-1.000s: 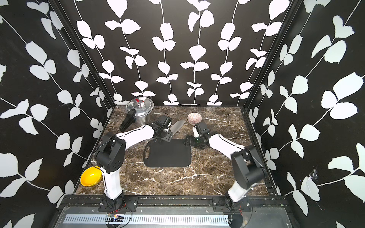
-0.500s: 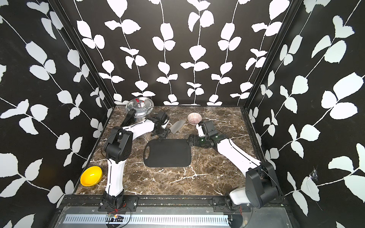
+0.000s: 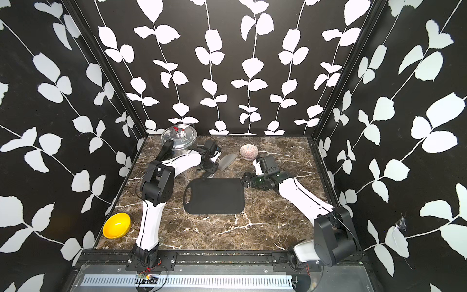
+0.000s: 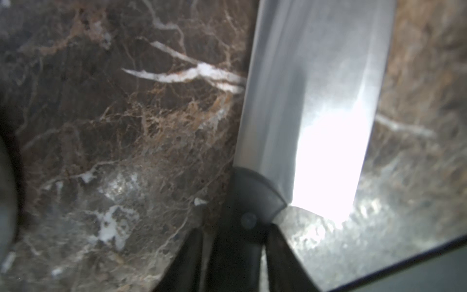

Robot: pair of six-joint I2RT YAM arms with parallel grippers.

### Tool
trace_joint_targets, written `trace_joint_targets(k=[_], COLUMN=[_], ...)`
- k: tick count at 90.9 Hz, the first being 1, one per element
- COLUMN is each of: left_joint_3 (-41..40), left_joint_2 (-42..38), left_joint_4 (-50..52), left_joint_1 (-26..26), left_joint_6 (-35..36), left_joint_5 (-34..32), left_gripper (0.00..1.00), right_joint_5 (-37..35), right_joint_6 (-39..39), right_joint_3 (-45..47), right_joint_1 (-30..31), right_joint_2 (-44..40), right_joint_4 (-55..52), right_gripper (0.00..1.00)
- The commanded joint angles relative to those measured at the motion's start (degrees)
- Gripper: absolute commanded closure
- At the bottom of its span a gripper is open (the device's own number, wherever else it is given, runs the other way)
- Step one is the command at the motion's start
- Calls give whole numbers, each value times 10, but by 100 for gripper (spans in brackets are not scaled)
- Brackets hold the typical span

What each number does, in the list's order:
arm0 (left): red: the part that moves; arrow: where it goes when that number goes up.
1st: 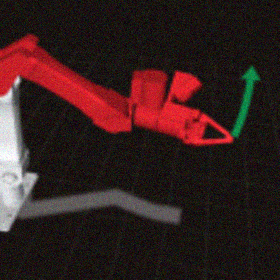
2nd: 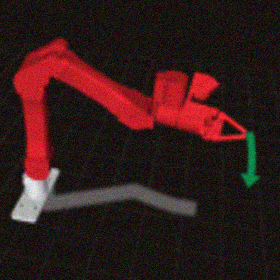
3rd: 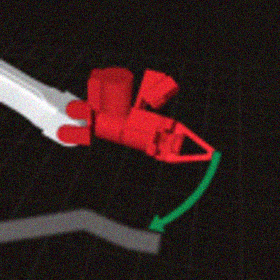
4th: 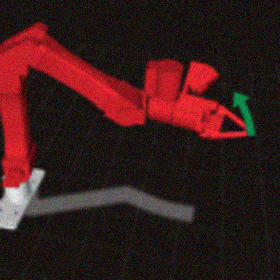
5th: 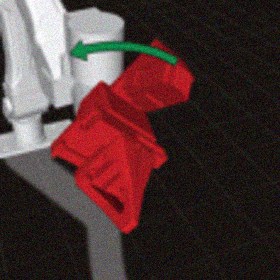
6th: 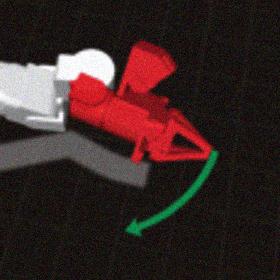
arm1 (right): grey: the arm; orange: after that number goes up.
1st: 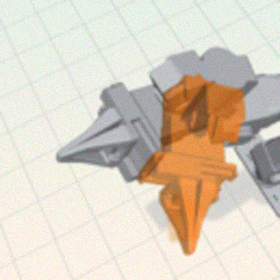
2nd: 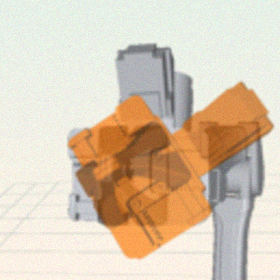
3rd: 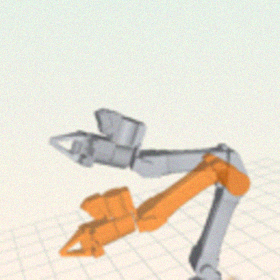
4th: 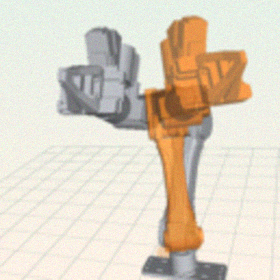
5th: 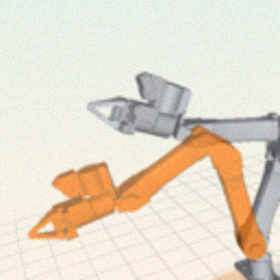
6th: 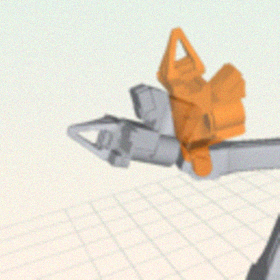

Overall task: Align the knife with the edge of the cutting board
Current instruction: Pick up the knife at the center of the board.

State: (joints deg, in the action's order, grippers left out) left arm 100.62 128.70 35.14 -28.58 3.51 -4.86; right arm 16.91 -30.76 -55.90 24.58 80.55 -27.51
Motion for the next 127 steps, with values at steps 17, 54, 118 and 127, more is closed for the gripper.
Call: trace_joint_targets(k=[17,54,118,127], left_joint_3=[19,31,-27,-35], left_joint_2=[24,-32,-113,-122], left_joint_4=[20,29,47,57], left_joint_1=[0,1,-33,-46], left_joint_6=[-11,-54,-156,-181], left_joint_5=[-12,-25,-88,-99], left_gripper=[100,100,100,100], right_joint_5=[-6,-15,2,1], right_joint_6=[-7,-11,-4,-3], right_joint_3=[13,19,42,43], right_joint_1=[-9,-11,-12,-12], right_joint_2=[-17,-29,-39,-41], right_joint_4=[2,9,19,19], right_gripper=[12,12,12,12])
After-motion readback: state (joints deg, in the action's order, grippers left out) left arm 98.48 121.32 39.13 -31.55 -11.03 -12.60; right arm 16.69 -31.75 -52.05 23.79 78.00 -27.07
